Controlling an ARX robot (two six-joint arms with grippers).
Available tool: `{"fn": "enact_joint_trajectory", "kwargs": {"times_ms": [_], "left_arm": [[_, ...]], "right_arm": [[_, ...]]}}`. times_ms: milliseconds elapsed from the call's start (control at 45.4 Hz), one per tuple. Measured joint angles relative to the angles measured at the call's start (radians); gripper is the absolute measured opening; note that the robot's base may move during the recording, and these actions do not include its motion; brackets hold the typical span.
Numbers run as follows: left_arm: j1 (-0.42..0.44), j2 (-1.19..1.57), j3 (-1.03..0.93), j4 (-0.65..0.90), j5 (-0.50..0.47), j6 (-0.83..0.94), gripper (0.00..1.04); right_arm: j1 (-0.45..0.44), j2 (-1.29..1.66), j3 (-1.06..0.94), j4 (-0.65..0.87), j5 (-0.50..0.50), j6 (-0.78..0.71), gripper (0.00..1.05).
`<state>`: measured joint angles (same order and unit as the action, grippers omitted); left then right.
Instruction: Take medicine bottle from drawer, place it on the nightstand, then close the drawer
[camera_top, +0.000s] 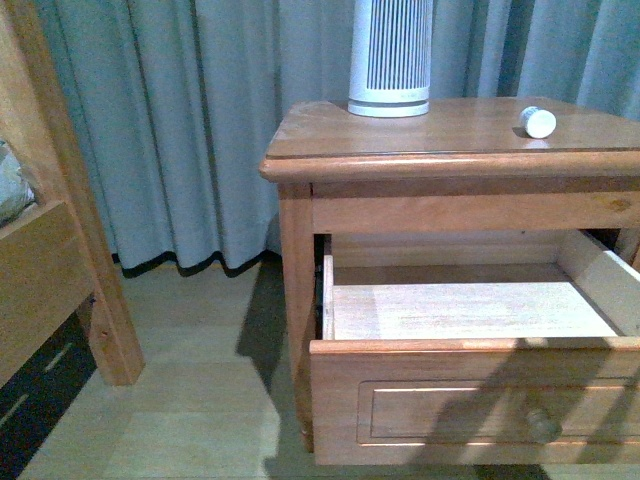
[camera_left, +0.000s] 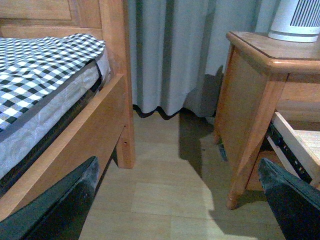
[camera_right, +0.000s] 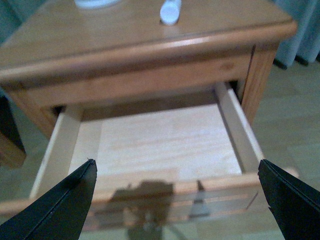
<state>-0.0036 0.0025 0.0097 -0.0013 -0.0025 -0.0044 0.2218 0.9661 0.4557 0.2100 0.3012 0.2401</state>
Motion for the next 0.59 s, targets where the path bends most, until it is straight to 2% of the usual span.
{"fn": "enact_joint_trajectory", "kwargs": {"times_ms": [66, 220, 396, 594], "left_arm": [[0.000, 0.000, 0.000, 0.000, 0.000, 0.000, 0.98], [0.000, 0.000, 0.000, 0.000, 0.000, 0.000, 0.98], [0.000, 0.000, 0.000, 0.000, 0.000, 0.000, 0.98], [0.000, 0.000, 0.000, 0.000, 0.000, 0.000, 0.98]], "right_arm": [[0.024, -0.002, -0.074, 0.008, 0.010, 0.014, 0.98], [0.031, 0.108, -0.186, 0.171, 0.027, 0.027, 0.98], [0.011, 0.371, -0.200, 0.403, 0.018, 0.029, 0.98], [0.003, 0.575, -0.147, 0.502, 0.015, 0.029, 0.98]]}}
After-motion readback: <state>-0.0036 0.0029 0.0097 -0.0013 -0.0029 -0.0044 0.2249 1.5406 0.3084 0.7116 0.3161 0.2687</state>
